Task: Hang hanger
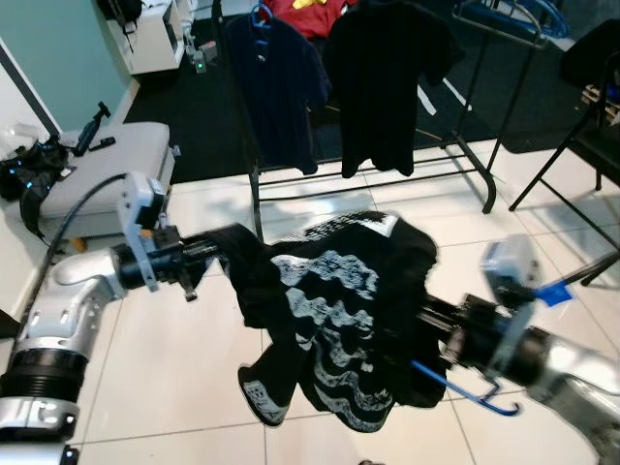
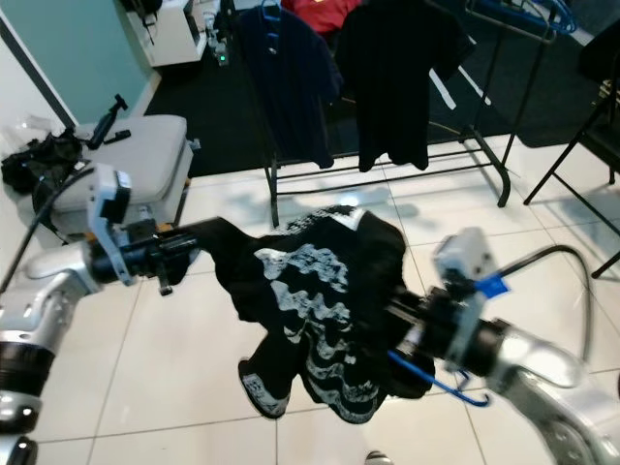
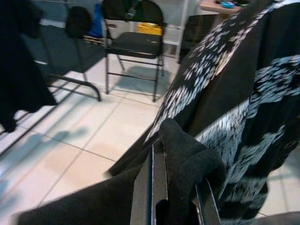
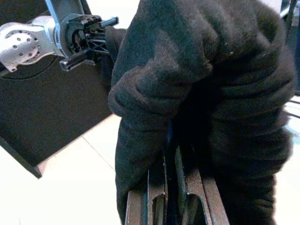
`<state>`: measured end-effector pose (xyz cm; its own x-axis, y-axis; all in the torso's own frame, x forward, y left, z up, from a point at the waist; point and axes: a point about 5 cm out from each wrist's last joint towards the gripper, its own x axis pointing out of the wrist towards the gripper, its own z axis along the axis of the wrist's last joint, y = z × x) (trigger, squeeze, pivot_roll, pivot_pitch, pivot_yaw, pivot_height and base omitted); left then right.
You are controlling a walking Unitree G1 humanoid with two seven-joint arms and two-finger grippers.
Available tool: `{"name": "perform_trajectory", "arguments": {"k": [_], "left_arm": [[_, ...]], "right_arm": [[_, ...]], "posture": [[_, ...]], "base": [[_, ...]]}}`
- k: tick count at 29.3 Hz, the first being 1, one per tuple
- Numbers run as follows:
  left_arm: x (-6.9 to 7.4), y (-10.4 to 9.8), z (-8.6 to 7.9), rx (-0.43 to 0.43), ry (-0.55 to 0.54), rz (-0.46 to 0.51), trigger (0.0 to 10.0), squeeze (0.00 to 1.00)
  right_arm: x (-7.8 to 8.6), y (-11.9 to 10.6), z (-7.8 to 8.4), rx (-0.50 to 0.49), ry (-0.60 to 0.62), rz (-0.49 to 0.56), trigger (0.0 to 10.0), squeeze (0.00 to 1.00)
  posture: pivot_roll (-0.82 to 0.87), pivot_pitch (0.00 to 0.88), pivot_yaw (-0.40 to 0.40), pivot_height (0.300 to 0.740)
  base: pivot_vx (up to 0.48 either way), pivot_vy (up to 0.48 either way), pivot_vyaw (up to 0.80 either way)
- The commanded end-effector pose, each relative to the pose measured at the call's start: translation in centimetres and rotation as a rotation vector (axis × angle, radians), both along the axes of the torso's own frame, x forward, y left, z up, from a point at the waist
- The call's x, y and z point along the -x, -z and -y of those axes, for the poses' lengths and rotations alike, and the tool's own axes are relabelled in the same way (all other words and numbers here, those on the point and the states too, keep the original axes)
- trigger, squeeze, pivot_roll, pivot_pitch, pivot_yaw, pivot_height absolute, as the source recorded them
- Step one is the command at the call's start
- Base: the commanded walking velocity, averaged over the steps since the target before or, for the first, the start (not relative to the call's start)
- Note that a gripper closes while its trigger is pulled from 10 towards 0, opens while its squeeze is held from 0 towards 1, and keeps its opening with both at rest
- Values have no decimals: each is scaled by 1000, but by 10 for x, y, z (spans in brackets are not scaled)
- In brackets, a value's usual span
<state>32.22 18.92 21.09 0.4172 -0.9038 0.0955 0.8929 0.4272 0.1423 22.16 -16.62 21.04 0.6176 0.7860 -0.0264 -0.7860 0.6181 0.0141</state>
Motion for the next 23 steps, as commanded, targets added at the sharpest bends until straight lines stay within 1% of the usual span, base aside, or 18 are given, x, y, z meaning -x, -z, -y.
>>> {"name": "perform_trajectory", "arguments": {"k": [1,2,4,5,6,7,8,9,10,11,12,13,14,16,17,19,20,23], "left_arm": [[2,-3,6,-2,52,-3,10000,0],[2,-3,6,-2,52,-3,10000,0],[11,-1,15,-44,130,-12,10000,0],[11,-1,15,-44,130,-12,10000,0],[16,3,17,-73,150,-18,10000,0],[16,3,17,-73,150,-18,10000,0],[17,6,8,-108,96,-23,10000,0],[17,6,8,-108,96,-23,10000,0],[15,6,-6,-122,19,-31,10000,596],[15,6,-6,-122,19,-31,10000,596],[18,4,-22,-132,-24,-40,10000,1000],[18,4,-22,-132,-24,-40,10000,1000],[20,1,-35,-150,-63,-37,10000,1000],[20,1,-35,-150,-63,-37,10000,1000],[25,-2,-47,-172,-72,-44,10000,1000],[25,-2,-47,-172,-72,-44,10000,1000],[33,-3,-55,-212,-53,-54,10000,1000],[39,-7,-61,-232,-35,-71,10000,1000]], "right_arm": [[2,-5,-13,-14,-37,53,0,0],[2,-5,-13,-14,-37,53,0,0],[-1,3,-16,0,-40,35,0,0],[-1,3,-16,0,-40,35,0,0],[-2,6,-16,11,-40,24,0,0],[-2,6,-16,11,-40,24,0,0],[-4,9,-13,26,-37,13,0,0],[-4,9,-13,26,-37,13,0,0],[-6,10,-10,36,-34,7,0,0],[-6,10,-10,36,-34,7,0,0],[-7,10,-8,43,-32,4,0,0],[-7,10,-8,43,-32,4,0,0],[-8,10,-6,50,-34,2,0,0],[-8,10,-6,50,-34,2,0,0],[-9,9,-5,54,-38,3,0,0],[-9,9,-5,54,-38,3,0,0],[-9,8,-3,54,-42,8,0,0],[-9,3,0,46,-47,19,0,0]], "posture": [[-75,163,153,740],[-75,163,153,740],[-49,155,143,740],[-49,155,143,740],[-41,151,130,740],[-41,151,130,740],[-40,151,126,740],[-40,151,126,740],[-37,152,103,740],[-37,152,103,740],[-33,151,92,740],[-33,151,92,740],[-28,148,89,740],[-28,148,89,740],[-23,143,85,740],[-23,143,85,740],[-23,139,84,740],[-27,139,84,740]], "base": [[0,0,0],[0,0,0],[0,0,0],[0,0,0],[0,0,0],[0,0,0],[0,0,0],[0,0,0],[0,0,0],[0,0,0],[0,0,0],[0,0,0],[0,0,0],[0,0,0],[0,0,0],[0,0,0],[0,0,0],[0,0,0]]}}
